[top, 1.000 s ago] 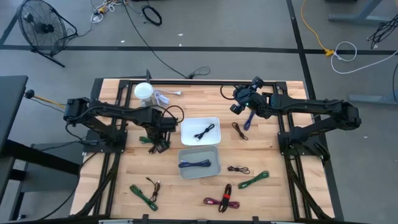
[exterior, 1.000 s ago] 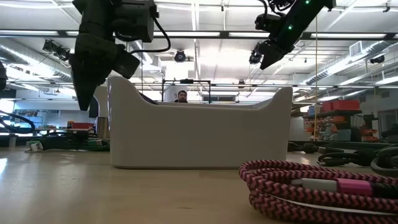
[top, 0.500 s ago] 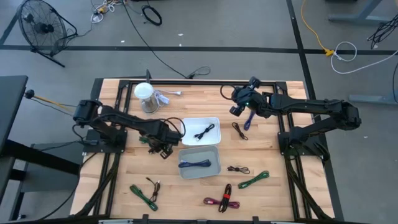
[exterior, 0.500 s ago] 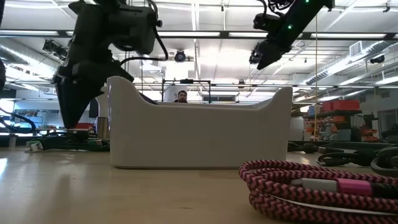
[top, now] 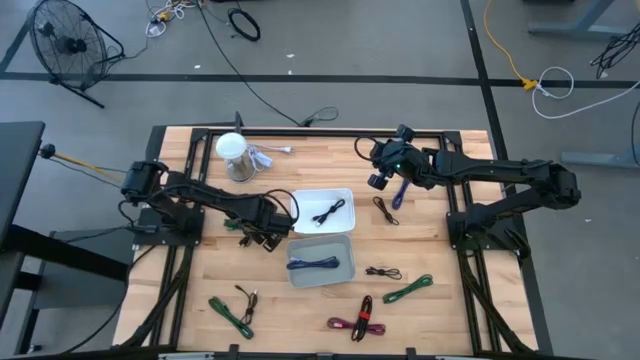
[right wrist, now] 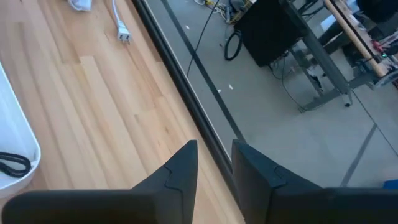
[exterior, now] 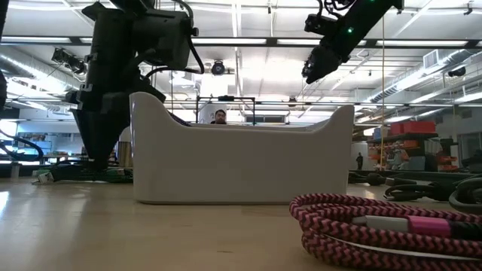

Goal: Pick & Place USB Port
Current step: Put the black charger cable into the white container

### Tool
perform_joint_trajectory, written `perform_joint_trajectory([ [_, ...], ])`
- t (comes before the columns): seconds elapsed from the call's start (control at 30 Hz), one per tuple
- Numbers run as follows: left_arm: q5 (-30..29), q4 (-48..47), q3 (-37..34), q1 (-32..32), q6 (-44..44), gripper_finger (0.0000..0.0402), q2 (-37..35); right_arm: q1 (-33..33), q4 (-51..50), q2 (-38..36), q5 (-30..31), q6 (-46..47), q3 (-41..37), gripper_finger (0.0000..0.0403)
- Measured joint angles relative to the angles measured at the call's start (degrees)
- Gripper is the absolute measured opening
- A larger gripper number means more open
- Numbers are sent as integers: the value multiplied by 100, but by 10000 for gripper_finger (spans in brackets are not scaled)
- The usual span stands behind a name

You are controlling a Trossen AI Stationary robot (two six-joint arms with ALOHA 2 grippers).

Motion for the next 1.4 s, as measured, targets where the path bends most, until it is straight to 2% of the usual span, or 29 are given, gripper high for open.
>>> perform_joint_trajectory([
  [0.3,-190,12,-11,2,-53,150,1,0,-1,0,6,2,0,100],
  [0.57,-75,232,-503,31,-48,144,15,0,2,0,10,5,0,100],
  [0.67,-15,218,-535,52,-38,116,15,0,9,0,8,13,0,100],
  [0.8,179,408,-535,48,248,33,15,0,54,0,9,28,0,100],
  [0.87,337,497,-535,48,287,17,14,0,78,0,8,29,0,100],
  [1.2,402,478,-531,48,400,14,-82,-1,87,0,2,50,0,100],
  [1.4,246,-54,-159,45,419,16,-339,0,89,0,4,49,0,100],
])
